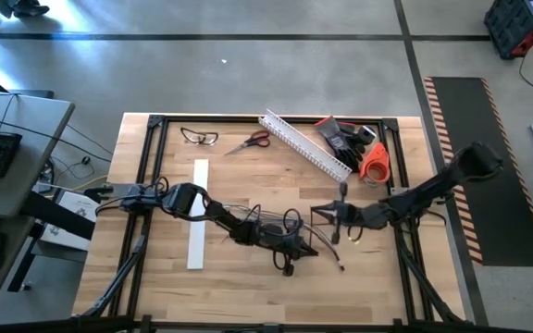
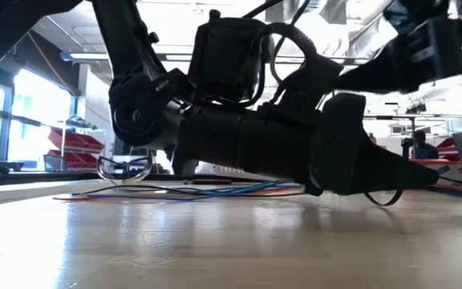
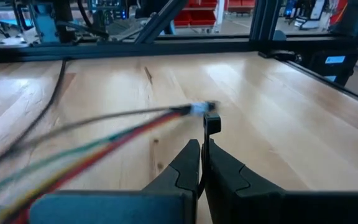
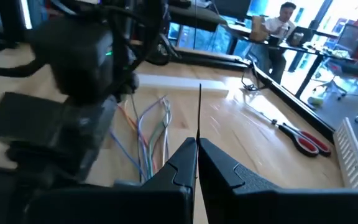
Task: Ziptie cables
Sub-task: Wrap the bottom black zip tie on the cable wires
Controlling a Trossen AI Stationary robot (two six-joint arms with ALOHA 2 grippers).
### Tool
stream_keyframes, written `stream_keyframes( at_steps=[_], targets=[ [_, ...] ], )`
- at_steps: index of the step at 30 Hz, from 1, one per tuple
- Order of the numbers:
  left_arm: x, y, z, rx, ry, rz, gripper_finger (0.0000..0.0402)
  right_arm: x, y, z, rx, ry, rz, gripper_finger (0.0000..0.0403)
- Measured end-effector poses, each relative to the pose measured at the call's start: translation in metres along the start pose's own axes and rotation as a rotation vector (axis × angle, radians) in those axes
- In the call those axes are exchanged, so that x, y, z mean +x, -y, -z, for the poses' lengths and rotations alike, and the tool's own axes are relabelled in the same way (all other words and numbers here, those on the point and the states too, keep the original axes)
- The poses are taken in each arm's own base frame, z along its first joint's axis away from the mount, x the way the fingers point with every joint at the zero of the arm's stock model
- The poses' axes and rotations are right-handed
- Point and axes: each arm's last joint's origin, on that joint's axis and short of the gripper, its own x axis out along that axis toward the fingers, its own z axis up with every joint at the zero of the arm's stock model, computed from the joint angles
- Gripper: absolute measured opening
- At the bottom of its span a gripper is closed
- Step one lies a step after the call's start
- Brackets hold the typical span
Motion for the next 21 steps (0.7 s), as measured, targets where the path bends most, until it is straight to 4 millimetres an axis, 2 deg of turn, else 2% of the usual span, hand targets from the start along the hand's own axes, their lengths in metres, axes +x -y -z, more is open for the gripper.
stream_keyframes(
  at_steps=[7, 12, 21],
  targets=[
    [0.0, 0.0, -0.003, -0.019, 0.013, 0.005, 0.0, -0.006, -0.025, -0.006, -0.082, -0.152, -0.004, 0.0],
    [0.0, 0.0, -0.006, -0.042, 0.039, 0.015, 0.0, -0.008, -0.036, 0.008, -0.094, -0.272, 0.018, 0.0],
    [-0.003, -0.001, -0.01, -0.212, 0.101, 0.066, 0.0, 0.005, -0.052, 0.032, -0.167, -0.312, 0.01, 0.0]
  ],
)
